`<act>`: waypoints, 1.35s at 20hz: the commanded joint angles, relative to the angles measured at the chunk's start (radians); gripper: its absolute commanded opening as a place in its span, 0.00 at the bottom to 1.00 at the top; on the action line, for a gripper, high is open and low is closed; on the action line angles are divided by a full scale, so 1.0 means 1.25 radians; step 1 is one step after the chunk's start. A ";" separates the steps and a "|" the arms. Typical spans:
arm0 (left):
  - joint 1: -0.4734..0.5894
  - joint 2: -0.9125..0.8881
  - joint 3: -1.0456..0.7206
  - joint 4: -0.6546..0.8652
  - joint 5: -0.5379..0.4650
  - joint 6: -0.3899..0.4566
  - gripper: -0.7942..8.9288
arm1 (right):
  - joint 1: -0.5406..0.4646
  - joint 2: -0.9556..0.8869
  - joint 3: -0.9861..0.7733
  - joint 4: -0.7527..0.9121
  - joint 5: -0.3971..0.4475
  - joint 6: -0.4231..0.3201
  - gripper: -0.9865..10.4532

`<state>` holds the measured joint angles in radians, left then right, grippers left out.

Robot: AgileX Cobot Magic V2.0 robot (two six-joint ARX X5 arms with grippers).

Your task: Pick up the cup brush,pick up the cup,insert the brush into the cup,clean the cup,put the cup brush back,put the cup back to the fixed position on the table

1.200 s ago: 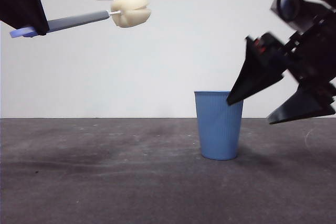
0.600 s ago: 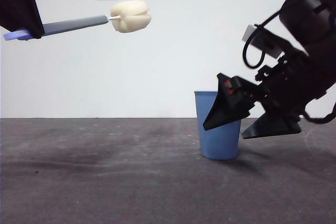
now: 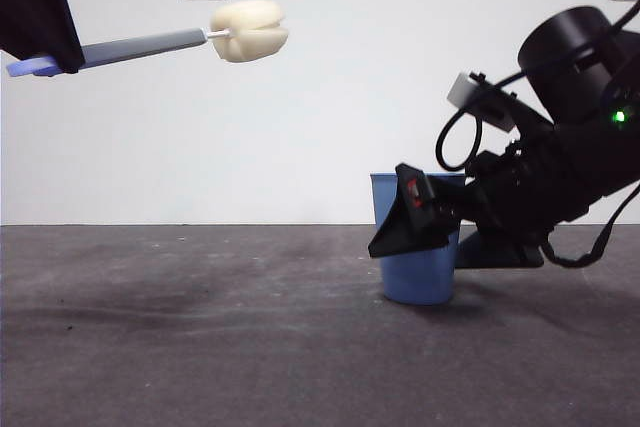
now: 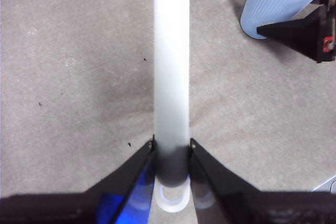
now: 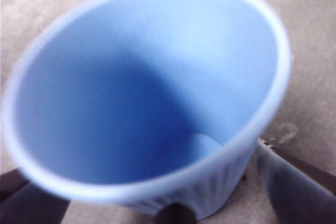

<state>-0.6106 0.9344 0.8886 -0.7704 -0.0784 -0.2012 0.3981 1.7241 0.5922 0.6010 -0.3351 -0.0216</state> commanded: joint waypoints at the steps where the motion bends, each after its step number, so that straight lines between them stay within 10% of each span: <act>1: 0.003 -0.002 -0.002 0.004 0.001 0.009 0.07 | 0.002 0.032 -0.007 0.034 0.003 0.015 0.55; 19: 0.003 -0.002 -0.002 -0.026 0.001 0.024 0.07 | 0.002 0.043 -0.007 0.059 0.017 0.048 0.08; 27: 0.003 -0.002 -0.002 -0.078 0.003 0.176 0.07 | 0.013 -0.255 0.028 -0.390 0.128 -0.096 0.08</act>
<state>-0.6106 0.9344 0.8886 -0.8700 -0.0776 -0.0299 0.4107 1.4048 0.6247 0.1364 -0.1772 -0.0910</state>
